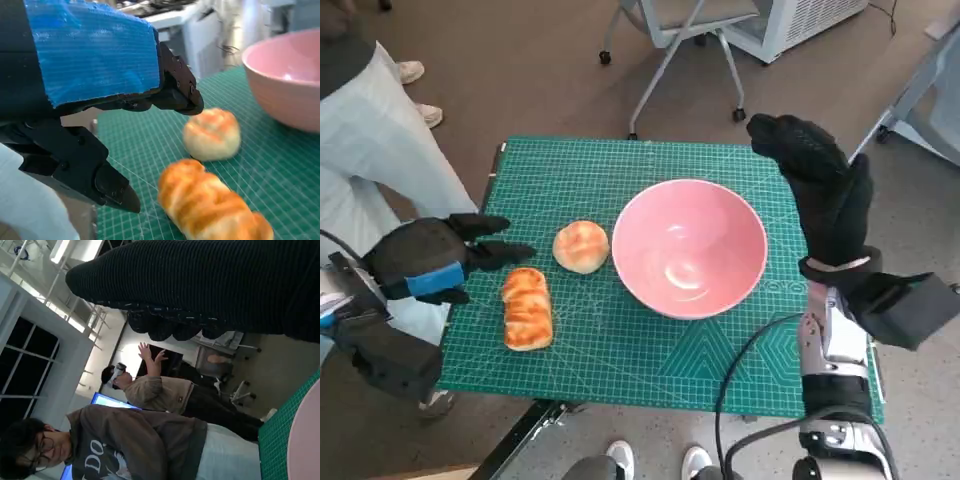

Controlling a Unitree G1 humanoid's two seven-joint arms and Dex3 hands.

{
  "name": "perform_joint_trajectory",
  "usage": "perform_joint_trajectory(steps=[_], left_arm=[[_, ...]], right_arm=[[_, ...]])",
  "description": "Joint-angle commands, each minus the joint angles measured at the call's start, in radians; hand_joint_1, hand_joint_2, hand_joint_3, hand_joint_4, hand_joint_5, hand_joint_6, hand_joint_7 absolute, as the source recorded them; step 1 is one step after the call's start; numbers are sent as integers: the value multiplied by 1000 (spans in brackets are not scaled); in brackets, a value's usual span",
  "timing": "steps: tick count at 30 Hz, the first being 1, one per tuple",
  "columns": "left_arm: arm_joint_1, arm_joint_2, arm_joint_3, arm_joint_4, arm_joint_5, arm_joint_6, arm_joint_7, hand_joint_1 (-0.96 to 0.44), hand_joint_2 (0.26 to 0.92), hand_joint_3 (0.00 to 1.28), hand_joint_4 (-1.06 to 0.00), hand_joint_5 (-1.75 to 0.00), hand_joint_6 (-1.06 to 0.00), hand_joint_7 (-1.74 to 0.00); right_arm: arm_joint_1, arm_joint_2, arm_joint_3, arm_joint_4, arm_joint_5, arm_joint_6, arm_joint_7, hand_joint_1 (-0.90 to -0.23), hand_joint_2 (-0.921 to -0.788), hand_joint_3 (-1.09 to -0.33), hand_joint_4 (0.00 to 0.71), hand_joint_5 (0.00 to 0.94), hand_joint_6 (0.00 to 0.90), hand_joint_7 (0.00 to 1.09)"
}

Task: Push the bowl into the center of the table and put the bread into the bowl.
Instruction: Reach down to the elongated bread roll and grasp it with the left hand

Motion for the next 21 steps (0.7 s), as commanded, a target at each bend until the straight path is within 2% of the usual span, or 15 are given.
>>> perform_joint_trajectory(steps=[1, 8, 21], left_arm=[[-33, 0, -39, 44, 39, -32, 39, -140, 661, 5, -454, 0, -543, -15], [-51, -22, -90, 104, 32, -48, 36, -177, 676, 9, -429, 0, -528, -3], [-84, -61, -179, 167, 57, -68, 36, -117, 699, 11, -393, 0, -497, 0]], right_arm=[[13, -3, -2, 17, 1, 1, 1, -659, -921, -745, 177, 0, 43, 556], [12, -8, -7, 23, 6, 2, 5, -657, -921, -745, 177, 0, 42, 560], [11, -13, -8, 25, 1, 3, 4, -665, -921, -743, 178, 0, 42, 564]])
